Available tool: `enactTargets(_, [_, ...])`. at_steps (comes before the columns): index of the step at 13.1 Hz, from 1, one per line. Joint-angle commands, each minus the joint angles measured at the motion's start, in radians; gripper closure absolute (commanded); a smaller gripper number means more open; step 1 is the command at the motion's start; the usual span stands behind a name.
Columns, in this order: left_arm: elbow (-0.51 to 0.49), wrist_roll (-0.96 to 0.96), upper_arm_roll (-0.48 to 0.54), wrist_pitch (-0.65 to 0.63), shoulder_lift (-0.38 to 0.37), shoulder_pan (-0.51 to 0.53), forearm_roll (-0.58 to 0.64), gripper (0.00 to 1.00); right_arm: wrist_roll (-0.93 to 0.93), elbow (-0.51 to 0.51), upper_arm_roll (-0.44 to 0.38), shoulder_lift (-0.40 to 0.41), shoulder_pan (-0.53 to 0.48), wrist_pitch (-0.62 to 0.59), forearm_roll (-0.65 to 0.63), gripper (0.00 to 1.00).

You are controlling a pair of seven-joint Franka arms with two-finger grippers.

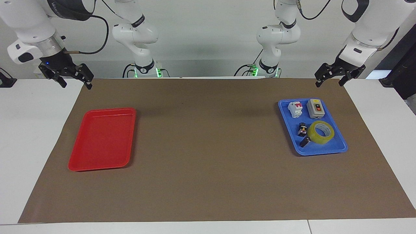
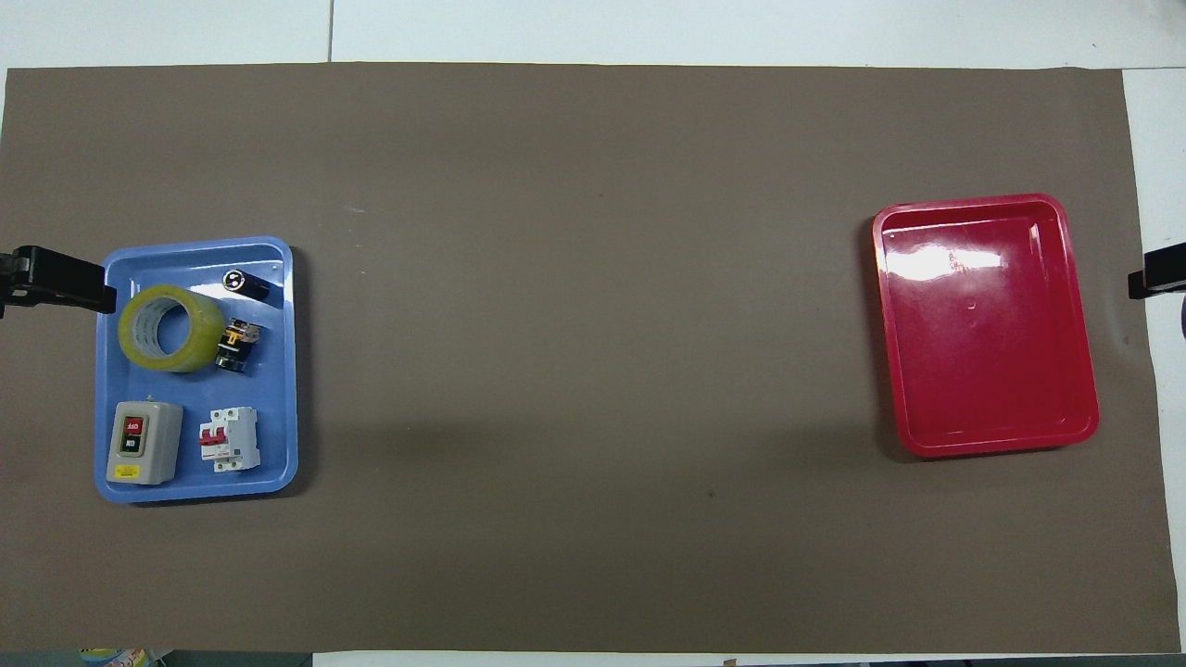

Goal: Place and move tape with both arms
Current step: 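Reach the left gripper toward the yellow tape roll in the blue tray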

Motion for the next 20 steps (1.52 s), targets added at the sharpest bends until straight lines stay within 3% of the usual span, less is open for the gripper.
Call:
enactTargets(1, [0.003, 0.015, -0.001, -0.022, -0.013, 0.006, -0.011, 0.0, -0.029, -0.017, 0.005, -0.018, -0.016, -0.002, 0.017, 0.0])
enactTargets(16, [-0.033, 0.038, 0.001, -0.004, -0.029, 0.013, -0.01, 0.0, -0.022, -0.023, 0.006, 0.001, 0.001, 0.032, 0.014, 0.0])
enactTargets(20, [-0.066, 0.061, 0.001, 0.105, -0.017, 0.057, -0.002, 0.0, -0.022, -0.026, 0.017, 0.001, 0.005, 0.053, 0.012, 0.0])
